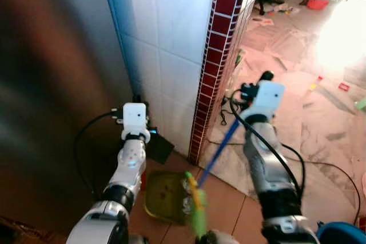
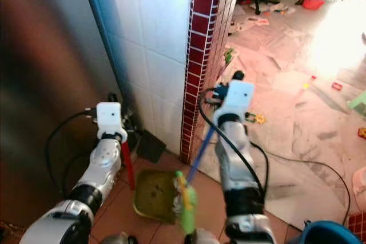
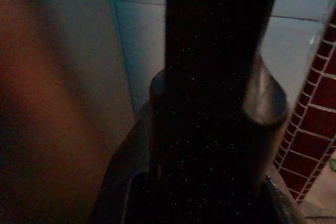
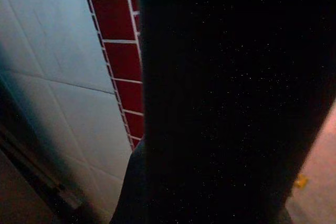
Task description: Sweep floor
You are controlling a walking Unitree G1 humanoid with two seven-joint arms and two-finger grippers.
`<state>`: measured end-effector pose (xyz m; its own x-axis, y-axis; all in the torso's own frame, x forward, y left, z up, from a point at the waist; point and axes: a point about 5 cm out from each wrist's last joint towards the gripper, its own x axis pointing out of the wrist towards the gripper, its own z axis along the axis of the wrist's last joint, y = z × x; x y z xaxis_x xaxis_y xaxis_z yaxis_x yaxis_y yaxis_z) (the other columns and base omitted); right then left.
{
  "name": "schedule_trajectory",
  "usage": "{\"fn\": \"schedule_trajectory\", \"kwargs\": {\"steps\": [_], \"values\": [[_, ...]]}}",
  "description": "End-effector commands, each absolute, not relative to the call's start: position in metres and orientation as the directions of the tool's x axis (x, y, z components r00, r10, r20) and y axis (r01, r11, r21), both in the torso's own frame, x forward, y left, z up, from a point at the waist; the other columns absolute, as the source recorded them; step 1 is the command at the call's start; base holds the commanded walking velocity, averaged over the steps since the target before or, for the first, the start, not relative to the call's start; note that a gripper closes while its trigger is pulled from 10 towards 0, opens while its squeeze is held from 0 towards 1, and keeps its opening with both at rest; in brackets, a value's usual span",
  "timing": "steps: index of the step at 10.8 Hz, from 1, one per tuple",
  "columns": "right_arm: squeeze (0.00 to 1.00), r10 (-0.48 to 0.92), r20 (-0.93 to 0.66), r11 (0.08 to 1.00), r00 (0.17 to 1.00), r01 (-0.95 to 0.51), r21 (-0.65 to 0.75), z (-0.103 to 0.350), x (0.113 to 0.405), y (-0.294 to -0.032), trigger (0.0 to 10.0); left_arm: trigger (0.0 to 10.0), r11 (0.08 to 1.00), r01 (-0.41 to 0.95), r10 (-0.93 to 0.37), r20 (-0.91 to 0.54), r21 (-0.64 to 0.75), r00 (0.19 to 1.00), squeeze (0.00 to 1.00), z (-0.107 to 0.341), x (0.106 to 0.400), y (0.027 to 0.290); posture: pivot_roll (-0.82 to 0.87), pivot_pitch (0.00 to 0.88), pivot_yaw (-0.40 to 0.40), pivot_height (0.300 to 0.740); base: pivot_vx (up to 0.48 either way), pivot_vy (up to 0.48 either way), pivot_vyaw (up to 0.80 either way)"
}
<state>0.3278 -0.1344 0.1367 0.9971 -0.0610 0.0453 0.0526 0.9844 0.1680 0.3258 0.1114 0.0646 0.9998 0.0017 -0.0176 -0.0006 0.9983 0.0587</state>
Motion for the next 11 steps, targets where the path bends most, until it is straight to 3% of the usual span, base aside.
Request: {"fn": "schedule_trajectory", "kwargs": {"steps": [1, 4, 6, 8, 11], "values": [[0.00, -0.073, 0.033, 0.972, 0.997, 0.063, 0.226, 0.141, 0.332, -0.134, 10.0, 10.0, 0.998, 0.016, -0.017, 0.003, 0.053, 1.000, 0.00, 0.071, 0.330, 0.107, -0.16, 0.045, -0.013, 0.740, 0.000, 0.000, 0.00], [0.00, -0.070, -0.049, 0.937, 0.996, 0.082, 0.339, 0.153, 0.343, -0.130, 10.0, 10.0, 0.999, 0.050, -0.050, -0.021, 0.010, 0.999, 0.00, 0.069, 0.334, 0.103, -0.16, 0.032, 0.001, 0.740, 0.000, 0.000, 0.00], [0.00, 0.044, -0.015, 0.942, 0.999, -0.037, 0.333, 0.183, 0.353, -0.118, 10.0, 10.0, 0.998, 0.067, -0.068, -0.040, -0.018, 0.997, 0.00, 0.068, 0.335, 0.101, -0.16, 0.022, 0.004, 0.740, 0.000, 0.000, 0.00], [0.00, 0.182, 0.297, 0.972, 0.937, -0.216, 0.088, 0.240, 0.352, -0.112, 10.0, 10.0, 0.988, 0.120, -0.129, -0.096, -0.097, 0.987, 0.00, 0.064, 0.335, 0.092, -0.15, 0.009, 0.003, 0.740, 0.000, 0.000, 0.00], [0.00, 0.198, 0.453, 0.980, 0.870, -0.182, -0.079, 0.267, 0.347, -0.122, 10.0, 10.0, 0.985, 0.142, -0.152, -0.107, -0.099, 0.983, 0.00, 0.062, 0.334, 0.091, -0.14, 0.003, 0.004, 0.740, 0.000, 0.000, 0.00]]}}
